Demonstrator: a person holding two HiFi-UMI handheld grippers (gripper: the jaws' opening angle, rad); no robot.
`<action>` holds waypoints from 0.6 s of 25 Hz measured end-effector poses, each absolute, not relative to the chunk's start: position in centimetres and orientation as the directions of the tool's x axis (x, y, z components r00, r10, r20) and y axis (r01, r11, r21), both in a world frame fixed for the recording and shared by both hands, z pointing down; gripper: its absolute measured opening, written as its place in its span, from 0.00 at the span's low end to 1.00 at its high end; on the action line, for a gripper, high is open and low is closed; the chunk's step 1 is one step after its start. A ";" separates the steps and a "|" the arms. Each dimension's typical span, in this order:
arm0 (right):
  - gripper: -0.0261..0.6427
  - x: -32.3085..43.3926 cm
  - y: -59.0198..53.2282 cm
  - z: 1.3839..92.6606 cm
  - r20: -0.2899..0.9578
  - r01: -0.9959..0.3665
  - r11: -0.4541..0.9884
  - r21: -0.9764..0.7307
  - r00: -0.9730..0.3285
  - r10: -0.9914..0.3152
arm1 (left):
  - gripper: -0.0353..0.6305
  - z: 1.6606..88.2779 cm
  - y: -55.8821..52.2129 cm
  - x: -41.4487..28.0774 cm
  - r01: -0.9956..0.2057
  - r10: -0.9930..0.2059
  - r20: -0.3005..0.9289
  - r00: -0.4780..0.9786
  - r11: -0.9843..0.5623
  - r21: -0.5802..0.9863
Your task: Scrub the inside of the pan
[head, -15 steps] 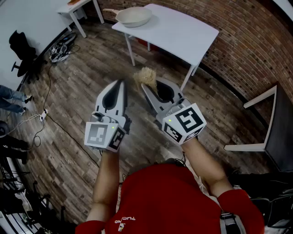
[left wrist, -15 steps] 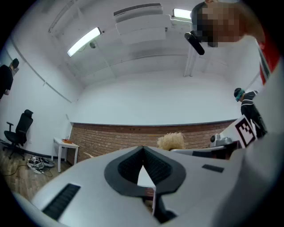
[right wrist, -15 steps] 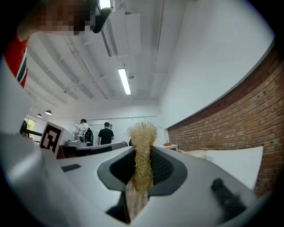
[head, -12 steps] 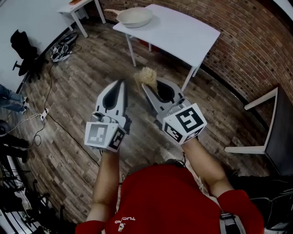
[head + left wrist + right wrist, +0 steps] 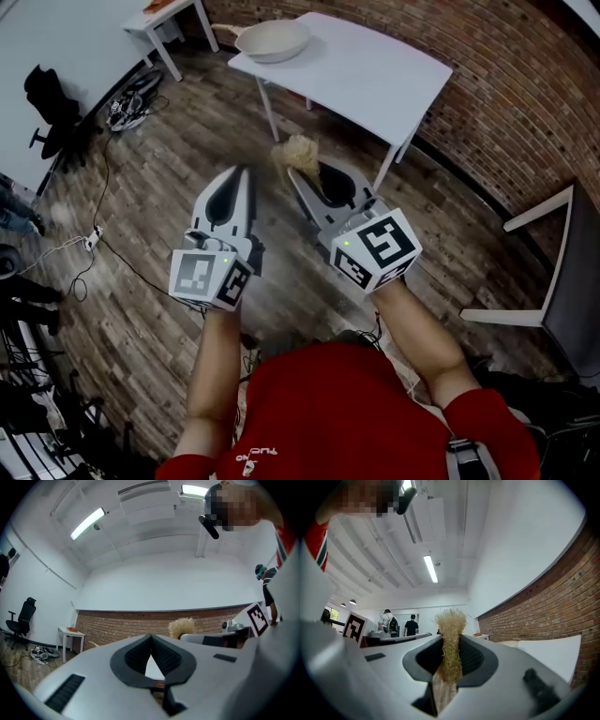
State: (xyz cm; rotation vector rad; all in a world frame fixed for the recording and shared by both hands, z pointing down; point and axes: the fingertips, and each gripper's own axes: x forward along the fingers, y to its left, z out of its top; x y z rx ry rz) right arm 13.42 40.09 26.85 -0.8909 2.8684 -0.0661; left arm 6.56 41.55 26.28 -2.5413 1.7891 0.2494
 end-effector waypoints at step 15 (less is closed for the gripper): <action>0.17 11.3 32.6 27.4 -0.111 -0.597 0.799 -0.075 -0.791 -0.602 | 0.07 26.0 34.2 3.9 -0.934 -0.923 -0.179 0.339 -0.354 0.053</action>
